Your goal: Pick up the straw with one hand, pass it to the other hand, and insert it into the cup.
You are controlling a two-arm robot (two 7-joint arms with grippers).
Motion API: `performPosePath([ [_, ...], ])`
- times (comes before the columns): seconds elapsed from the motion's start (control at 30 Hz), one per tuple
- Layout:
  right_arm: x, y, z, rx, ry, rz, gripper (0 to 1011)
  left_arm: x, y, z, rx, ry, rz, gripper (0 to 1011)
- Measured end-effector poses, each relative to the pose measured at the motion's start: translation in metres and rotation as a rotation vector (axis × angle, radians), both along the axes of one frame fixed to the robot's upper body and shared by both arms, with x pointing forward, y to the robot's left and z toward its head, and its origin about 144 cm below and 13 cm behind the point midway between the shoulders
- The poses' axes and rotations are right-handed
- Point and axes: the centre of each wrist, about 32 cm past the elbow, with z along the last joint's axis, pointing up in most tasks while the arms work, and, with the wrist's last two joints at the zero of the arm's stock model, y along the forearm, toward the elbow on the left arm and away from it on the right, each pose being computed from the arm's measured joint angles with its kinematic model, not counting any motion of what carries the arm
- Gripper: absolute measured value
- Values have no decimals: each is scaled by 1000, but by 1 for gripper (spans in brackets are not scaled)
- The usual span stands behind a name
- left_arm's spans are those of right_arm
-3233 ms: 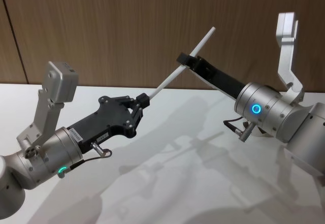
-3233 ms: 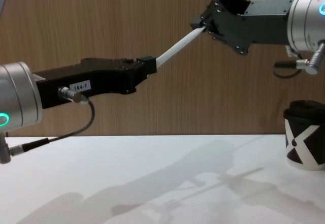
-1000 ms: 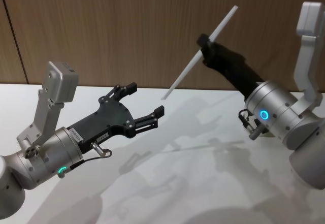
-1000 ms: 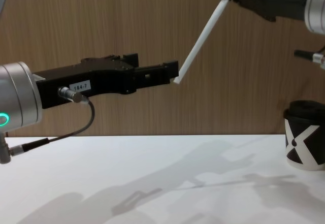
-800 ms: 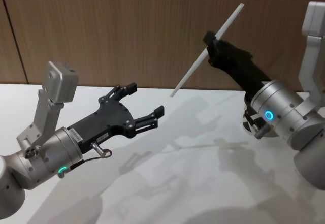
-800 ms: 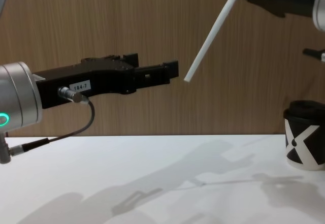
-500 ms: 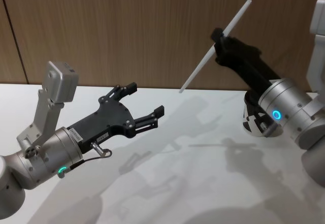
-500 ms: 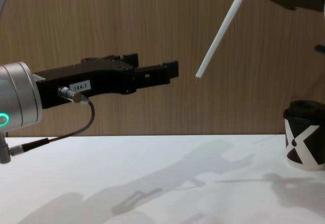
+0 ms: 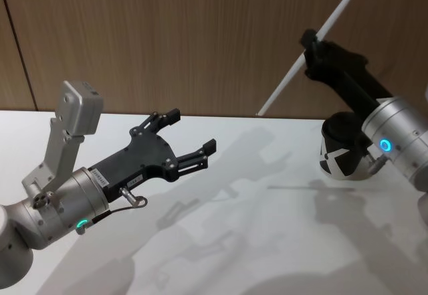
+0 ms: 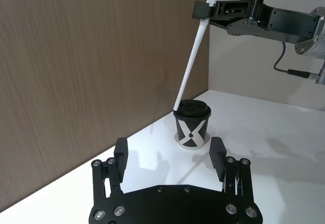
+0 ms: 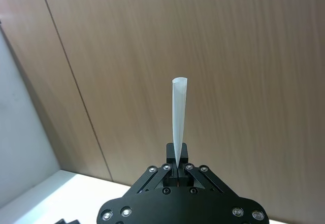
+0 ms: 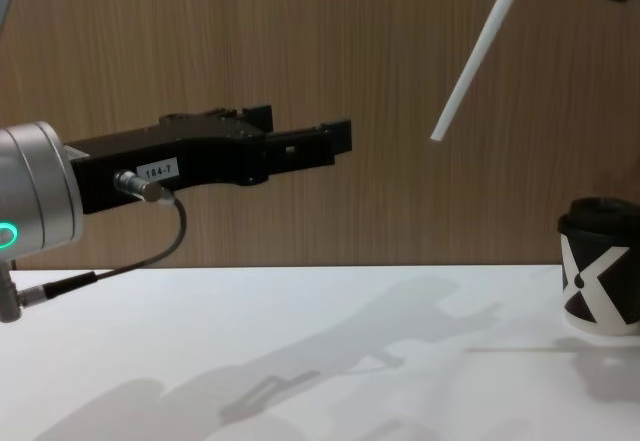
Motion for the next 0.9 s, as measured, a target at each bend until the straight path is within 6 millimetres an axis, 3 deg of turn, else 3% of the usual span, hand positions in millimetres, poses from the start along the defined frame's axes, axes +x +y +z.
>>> performPosePath([
  [0.9,12,-23,4,-68,19,-74,2,0,0,0,0,0,0,1003],
])
